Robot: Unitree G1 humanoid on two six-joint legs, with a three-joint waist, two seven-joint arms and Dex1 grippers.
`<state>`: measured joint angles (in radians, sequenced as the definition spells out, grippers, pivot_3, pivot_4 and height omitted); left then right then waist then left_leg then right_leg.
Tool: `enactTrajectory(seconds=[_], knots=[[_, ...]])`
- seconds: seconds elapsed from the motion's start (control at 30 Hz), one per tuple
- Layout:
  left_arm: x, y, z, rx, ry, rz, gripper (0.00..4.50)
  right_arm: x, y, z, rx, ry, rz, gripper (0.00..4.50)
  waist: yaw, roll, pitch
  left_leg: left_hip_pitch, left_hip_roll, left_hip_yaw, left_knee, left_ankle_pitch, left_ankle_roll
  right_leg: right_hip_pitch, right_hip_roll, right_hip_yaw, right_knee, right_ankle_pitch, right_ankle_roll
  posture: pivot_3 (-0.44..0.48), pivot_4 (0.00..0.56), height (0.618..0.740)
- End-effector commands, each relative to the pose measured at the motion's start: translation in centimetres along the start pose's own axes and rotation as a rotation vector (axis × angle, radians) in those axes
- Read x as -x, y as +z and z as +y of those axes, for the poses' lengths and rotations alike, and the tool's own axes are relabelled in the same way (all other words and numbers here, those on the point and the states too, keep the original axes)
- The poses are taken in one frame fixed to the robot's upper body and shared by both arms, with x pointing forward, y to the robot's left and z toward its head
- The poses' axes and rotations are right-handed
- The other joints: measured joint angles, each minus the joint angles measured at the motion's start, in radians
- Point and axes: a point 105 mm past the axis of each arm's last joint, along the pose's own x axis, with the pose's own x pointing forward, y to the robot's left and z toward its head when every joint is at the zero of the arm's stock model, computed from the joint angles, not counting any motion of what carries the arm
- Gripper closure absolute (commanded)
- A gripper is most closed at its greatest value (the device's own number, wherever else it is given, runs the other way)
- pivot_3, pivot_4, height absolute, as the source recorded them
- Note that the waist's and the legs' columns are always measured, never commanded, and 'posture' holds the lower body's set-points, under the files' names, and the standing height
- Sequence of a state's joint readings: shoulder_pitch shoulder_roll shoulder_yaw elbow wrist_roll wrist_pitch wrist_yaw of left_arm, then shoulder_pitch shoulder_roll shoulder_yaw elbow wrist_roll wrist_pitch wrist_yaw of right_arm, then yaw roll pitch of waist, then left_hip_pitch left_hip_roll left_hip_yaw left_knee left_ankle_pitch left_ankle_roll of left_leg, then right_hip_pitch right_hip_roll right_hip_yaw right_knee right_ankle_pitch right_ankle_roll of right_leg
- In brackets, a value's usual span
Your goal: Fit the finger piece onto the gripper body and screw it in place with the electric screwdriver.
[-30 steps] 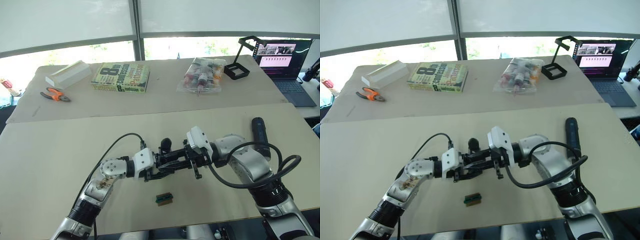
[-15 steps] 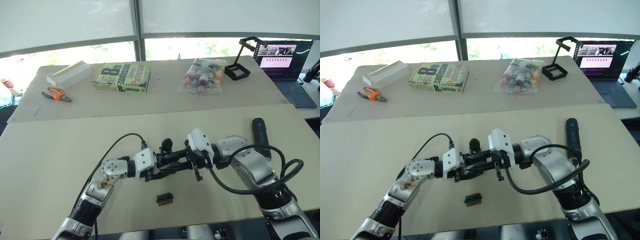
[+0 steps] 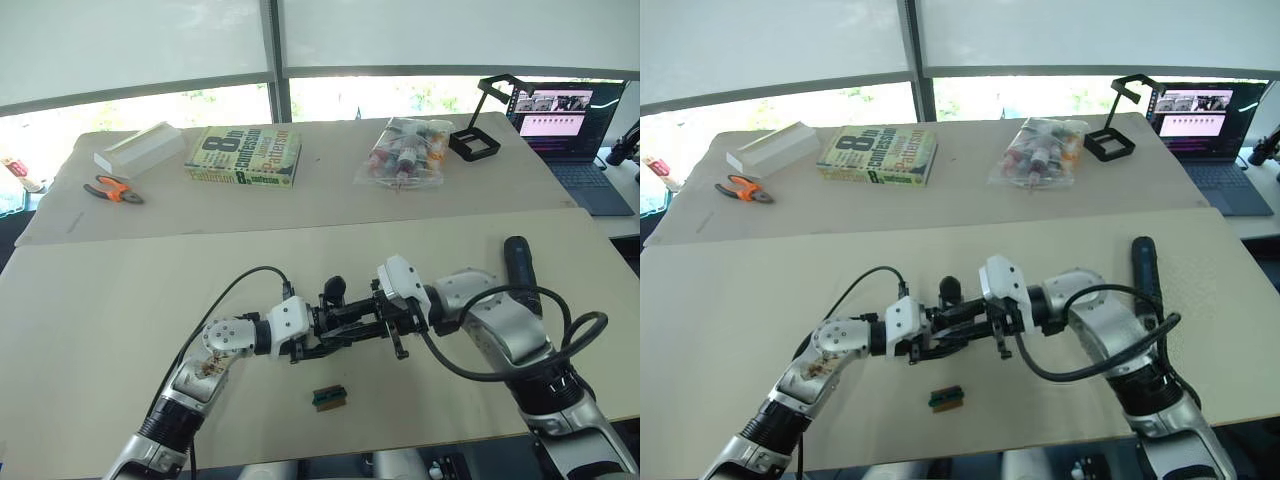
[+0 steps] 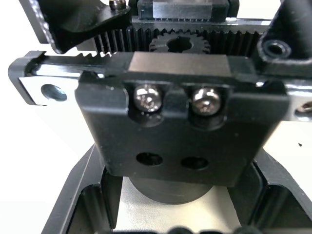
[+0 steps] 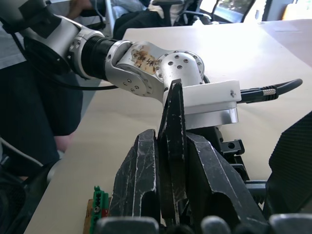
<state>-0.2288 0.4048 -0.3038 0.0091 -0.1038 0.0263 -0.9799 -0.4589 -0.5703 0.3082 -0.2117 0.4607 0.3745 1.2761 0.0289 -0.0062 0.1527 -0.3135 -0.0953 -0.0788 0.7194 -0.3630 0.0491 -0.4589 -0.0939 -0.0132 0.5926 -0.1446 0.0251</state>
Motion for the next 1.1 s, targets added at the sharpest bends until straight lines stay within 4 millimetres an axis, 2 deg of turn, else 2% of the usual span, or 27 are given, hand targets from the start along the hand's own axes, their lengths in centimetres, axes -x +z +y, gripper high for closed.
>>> enactTrajectory(seconds=[0.03, 0.37, 0.6, 1.1], knots=[[-0.1, 1.3, 0.5, -0.05, 0.012, -0.032, 2.15, 0.1, -3.1, 0.5, -0.116, 0.009, 0.089, 4.15, 0.0, 0.0, 0.0, 0.0, 0.0, 0.0, 0.0, 0.0, 0.0, 0.0, 0.0, 0.0, 0.0, 0.0, 0.0, 0.0, 0.15, 0.74], [-0.1, 1.3, 0.6, -0.05, 0.024, -0.032, 2.15, 0.7, -4.5, 0.2, -0.17, -0.187, 0.158, 4.15, 0.0, 0.001, -0.002, 0.002, 0.0, 0.0, -0.001, 0.0, 0.0, 0.001, 0.0, 0.001, 0.0, 0.0, 0.0, 0.0, 0.15, 0.74], [0.0, 1.3, 0.8, -0.056, 0.024, -0.031, 2.15, 1.0, -5.2, 0.0, -0.188, -0.162, 0.19, 4.15, 0.0, 0.001, -0.002, 0.004, 0.0, 0.0, -0.003, 0.0, 0.0, 0.002, 0.0, 0.001, 0.0, 0.0, 0.0, 0.0, 0.15, 0.74], [-0.1, 1.5, 1.0, -0.064, 0.024, -0.035, 2.15, 0.9, -4.9, 0.5, -0.177, -0.1, 0.189, 4.15, 0.004, 0.001, -0.003, 0.005, 0.0, 0.0, -0.004, 0.0, 0.0, 0.003, 0.0, 0.001, 0.0, 0.0, 0.0, 0.0, 0.15, 0.74]])
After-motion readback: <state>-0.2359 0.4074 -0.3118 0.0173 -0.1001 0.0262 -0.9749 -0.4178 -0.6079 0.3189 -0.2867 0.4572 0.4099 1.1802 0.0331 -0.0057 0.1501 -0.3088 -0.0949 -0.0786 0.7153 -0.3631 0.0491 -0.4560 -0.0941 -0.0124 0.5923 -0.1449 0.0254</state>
